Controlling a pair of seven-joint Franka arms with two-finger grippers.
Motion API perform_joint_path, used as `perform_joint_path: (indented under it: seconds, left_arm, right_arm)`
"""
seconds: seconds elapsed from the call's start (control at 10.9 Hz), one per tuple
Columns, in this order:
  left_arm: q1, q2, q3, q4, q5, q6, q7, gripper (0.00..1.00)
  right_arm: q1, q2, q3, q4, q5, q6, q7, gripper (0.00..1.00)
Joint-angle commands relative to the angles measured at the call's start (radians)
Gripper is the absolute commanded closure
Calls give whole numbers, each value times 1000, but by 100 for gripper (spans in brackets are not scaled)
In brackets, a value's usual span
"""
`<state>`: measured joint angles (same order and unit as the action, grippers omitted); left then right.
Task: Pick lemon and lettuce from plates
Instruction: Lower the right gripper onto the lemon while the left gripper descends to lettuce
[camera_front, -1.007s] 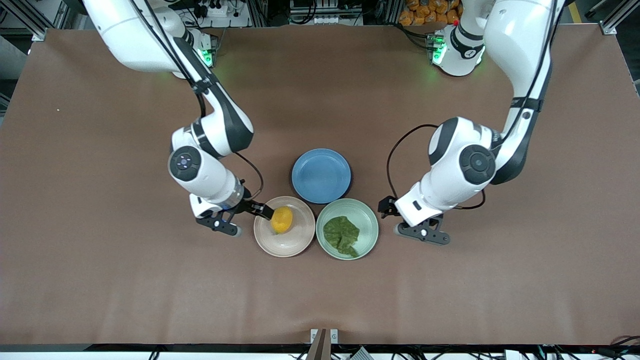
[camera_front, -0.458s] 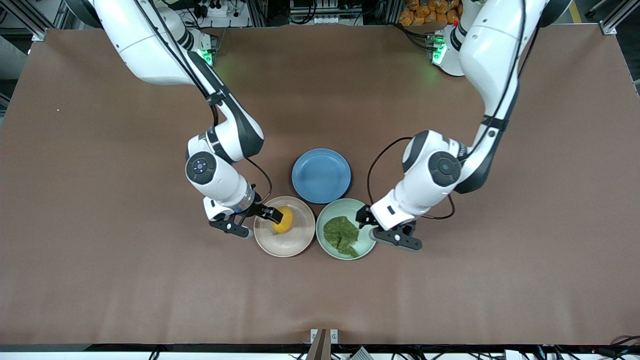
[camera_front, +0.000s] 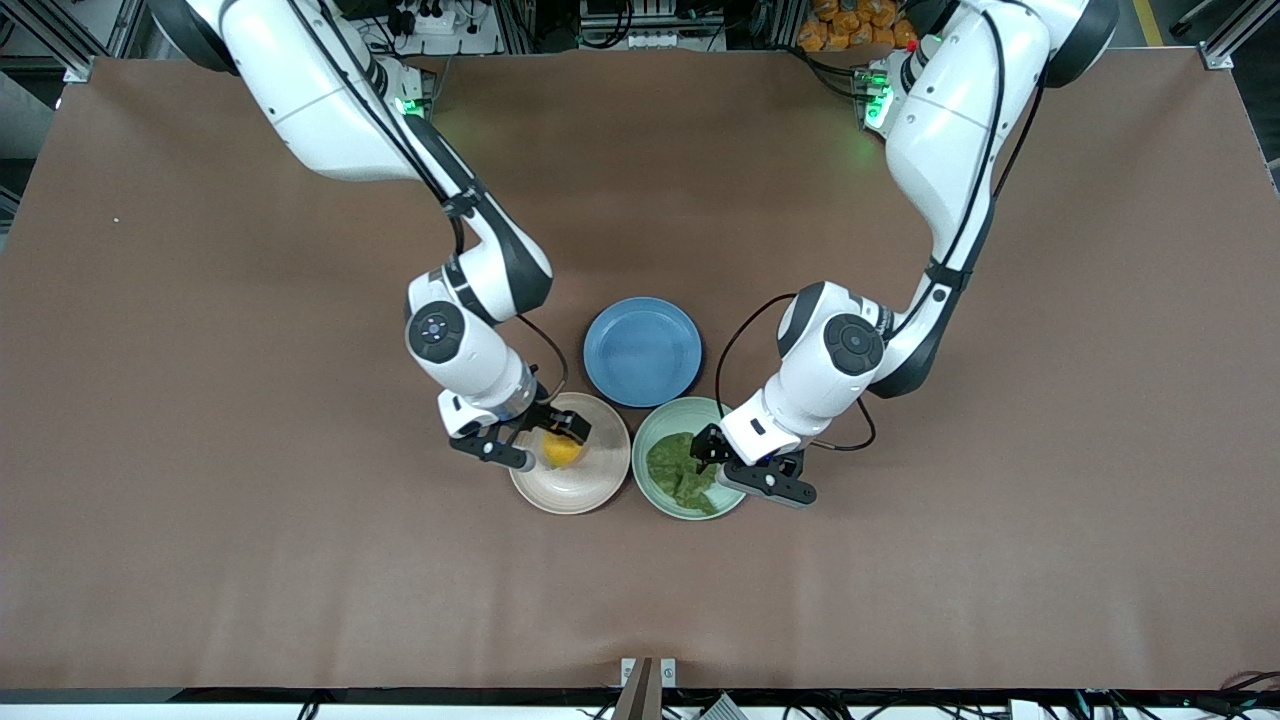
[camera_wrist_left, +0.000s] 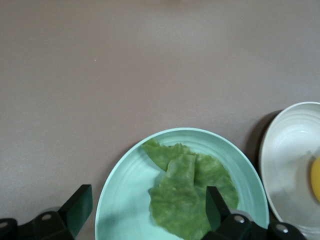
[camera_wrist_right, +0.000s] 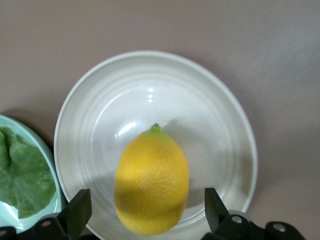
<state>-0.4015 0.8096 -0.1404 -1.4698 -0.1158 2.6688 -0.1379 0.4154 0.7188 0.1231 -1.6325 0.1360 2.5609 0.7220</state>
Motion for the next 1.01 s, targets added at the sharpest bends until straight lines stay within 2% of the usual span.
perform_joint_path:
  seconds: [0.0, 0.18, 0.27, 0.46, 0.55, 0.64, 0.92]
  left_arm:
    - [-16, 66, 5, 29, -28, 94, 27, 0]
    - [-31, 103, 7, 46, -28, 137, 27, 0]
    - [-33, 115, 7, 58, -28, 152, 27, 0]
    - [-36, 138, 7, 78, -28, 167, 29, 0]
    - [-37, 146, 7, 78, -28, 186, 29, 0]
    - [-37, 163, 7, 78, -25, 228, 30, 0]
    - [-49, 198, 8, 88, -24, 283, 31, 0]
  right_arm:
    - [17, 45, -5, 29, 11, 36, 11, 0]
    - [17, 48, -5, 28, 8, 41, 11, 0]
    - [17, 48, -6, 28, 2, 41, 10, 4]
    - [17, 48, -10, 29, -7, 41, 8, 72]
    - [19, 48, -10, 29, -7, 41, 8, 95]
    - [19, 47, -10, 28, -7, 41, 10, 100]
    - [16, 28, -13, 31, -32, 29, 1, 100]
